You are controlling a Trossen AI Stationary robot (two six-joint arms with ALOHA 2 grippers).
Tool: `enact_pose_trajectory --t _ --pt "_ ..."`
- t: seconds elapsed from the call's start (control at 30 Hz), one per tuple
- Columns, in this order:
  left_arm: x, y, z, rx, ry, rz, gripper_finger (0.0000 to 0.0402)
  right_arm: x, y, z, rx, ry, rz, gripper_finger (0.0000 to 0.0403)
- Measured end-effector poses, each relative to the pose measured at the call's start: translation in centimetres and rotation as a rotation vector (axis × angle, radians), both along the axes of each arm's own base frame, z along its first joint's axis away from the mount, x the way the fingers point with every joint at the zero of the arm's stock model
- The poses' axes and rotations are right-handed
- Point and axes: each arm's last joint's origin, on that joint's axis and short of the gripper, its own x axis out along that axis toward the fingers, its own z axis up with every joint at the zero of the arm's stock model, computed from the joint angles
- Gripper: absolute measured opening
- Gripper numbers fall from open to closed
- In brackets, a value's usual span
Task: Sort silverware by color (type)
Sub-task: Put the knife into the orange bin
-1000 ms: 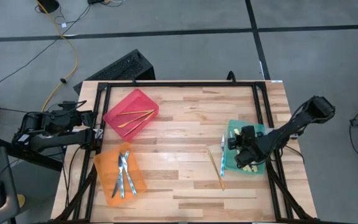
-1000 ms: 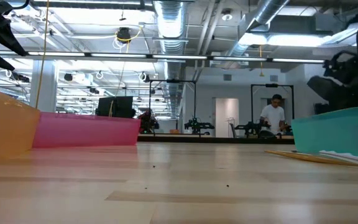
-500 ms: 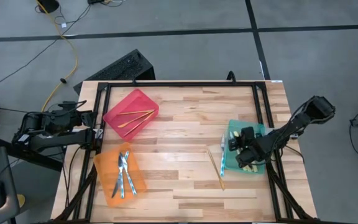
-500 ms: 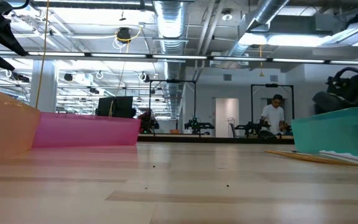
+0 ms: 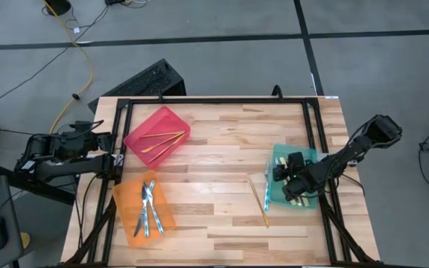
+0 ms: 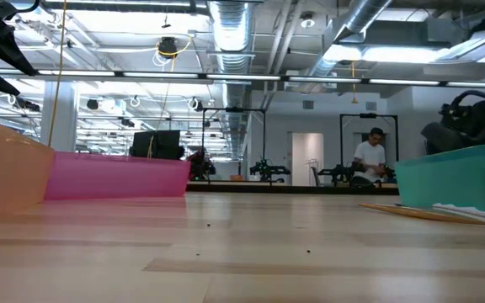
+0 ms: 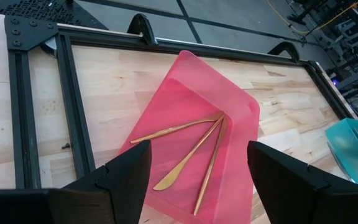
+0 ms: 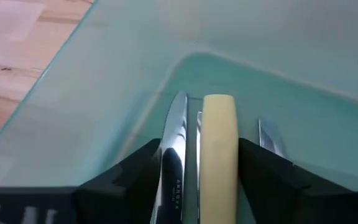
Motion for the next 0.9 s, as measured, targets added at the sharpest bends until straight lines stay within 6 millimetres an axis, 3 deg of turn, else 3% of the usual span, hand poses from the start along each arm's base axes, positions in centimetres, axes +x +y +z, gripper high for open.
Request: enact_pose_trajectory --t 0.47,0.9 --pt "0.0 0.0 0.0 0.000 0.000 0.000 0.0247 1.8 1.1 3.4 -0.030 0.153 0.155 0.0239" --pt "0.0 0.0 0.0 0.000 0.000 0.000 0.0247 3.3 1.9 10.0 -0.090 0.255 0.174 0.0239"
